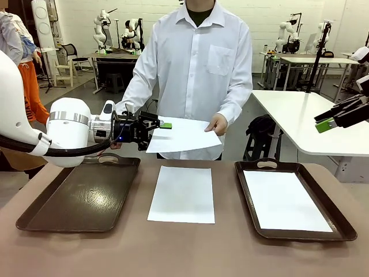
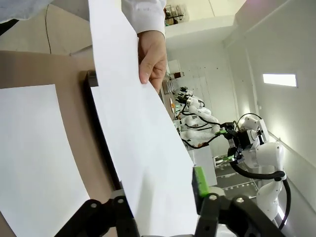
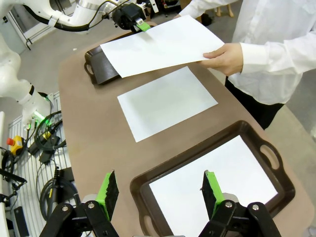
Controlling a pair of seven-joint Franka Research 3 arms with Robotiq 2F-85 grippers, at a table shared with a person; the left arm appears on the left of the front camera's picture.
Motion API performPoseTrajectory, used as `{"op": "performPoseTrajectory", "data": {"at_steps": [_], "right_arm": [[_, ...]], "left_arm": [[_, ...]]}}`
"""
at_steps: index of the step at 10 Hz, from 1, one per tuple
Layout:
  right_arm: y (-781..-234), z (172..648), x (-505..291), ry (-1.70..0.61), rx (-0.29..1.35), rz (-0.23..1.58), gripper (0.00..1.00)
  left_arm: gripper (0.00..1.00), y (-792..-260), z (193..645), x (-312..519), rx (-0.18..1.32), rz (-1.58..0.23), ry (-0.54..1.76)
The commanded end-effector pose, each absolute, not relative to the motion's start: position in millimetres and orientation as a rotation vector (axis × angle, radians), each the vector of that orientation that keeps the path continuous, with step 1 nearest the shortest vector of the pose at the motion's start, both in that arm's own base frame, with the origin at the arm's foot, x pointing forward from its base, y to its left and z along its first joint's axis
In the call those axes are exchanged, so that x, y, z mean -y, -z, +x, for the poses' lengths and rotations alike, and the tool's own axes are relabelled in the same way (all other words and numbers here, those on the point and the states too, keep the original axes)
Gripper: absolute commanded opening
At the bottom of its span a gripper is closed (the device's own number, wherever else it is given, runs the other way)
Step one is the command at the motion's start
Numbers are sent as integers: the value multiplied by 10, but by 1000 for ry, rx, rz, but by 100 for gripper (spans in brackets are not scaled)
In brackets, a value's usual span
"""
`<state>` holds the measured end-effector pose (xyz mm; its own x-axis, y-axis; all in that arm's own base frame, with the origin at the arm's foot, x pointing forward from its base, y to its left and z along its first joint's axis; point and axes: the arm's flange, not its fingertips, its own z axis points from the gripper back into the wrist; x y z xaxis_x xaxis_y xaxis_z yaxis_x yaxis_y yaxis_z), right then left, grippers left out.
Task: Sort the A4 documents.
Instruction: Receive the A4 Paper.
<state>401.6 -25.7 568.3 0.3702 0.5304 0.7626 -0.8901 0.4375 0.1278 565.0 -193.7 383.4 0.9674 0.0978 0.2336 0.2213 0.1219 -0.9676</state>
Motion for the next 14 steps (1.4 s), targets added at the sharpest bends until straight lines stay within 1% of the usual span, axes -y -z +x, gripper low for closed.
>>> {"op": "performPoseTrajectory", "data": {"at_steps": [1,4,5,11,14], "right_arm": [[-5673,4016,256,-981,710,593,89],[-5673,4016,256,-981,710,593,89],[-5673,4016,256,-981,710,593,89],[-5673,4016,256,-981,710,593,89],[-5673,4016,256,-981,710,593,89]], "left_arm": [[34,-3858,5680,1924,263,-1471,70],[6,-3851,5673,1928,285,-1461,59],[0,-3853,5674,1923,287,-1461,55],[0,-3897,5597,1905,281,-1452,77],[0,-3835,5660,1910,277,-1445,77]]}}
